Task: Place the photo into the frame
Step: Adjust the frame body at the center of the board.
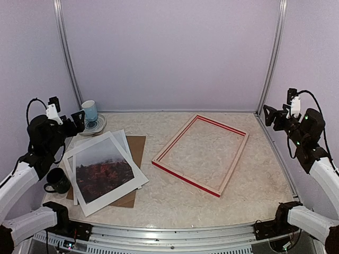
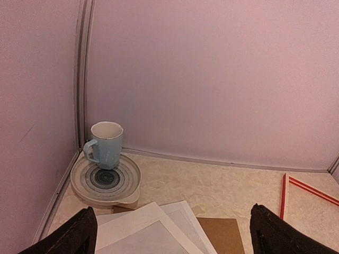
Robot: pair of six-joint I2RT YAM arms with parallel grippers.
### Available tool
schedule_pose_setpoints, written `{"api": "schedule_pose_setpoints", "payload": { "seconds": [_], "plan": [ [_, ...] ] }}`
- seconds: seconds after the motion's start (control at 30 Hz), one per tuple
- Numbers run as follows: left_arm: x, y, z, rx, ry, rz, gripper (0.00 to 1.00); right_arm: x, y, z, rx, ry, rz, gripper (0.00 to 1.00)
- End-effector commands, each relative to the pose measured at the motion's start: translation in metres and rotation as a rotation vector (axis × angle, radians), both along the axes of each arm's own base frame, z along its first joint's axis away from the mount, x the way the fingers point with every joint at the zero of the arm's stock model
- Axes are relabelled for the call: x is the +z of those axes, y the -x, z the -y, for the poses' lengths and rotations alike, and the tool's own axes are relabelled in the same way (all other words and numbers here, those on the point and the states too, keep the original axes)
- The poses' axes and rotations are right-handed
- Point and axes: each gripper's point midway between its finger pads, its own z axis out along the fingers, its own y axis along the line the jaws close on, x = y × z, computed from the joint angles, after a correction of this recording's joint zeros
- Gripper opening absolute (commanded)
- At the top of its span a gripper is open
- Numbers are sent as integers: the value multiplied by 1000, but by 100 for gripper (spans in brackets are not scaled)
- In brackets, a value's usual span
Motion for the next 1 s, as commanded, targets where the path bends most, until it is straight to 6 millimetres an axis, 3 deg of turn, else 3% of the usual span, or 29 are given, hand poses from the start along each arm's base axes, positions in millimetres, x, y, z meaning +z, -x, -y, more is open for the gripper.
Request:
{"api": "schedule_pose_setpoints", "payload": {
  "seconds": [0.0, 0.33, 0.57, 0.63, 0.73, 0.83, 0.97],
  "plan": [
    [22, -1, 1, 2, -4, 55, 99, 23, 2, -7, 25, -3, 63, 99],
    [33, -10, 11, -50, 60, 6, 99, 17, -5, -15, 64, -14, 22, 99],
    [36, -16, 22, -99, 62, -54, 99, 14, -13, -26, 125, -182, -42, 99],
    [33, -16, 25, -113, 69, -48, 99, 16, -13, -33, 171, -244, -59, 99],
    [31, -13, 29, -141, 83, -21, 99, 18, -1, -65, 370, -183, -50, 99],
    [31, -11, 25, -125, 84, -9, 99, 19, 14, -75, 462, -210, 23, 99],
    [30, -12, 19, -90, 84, -11, 99, 1, 3, -47, 285, -358, -25, 99]
  ]
}}
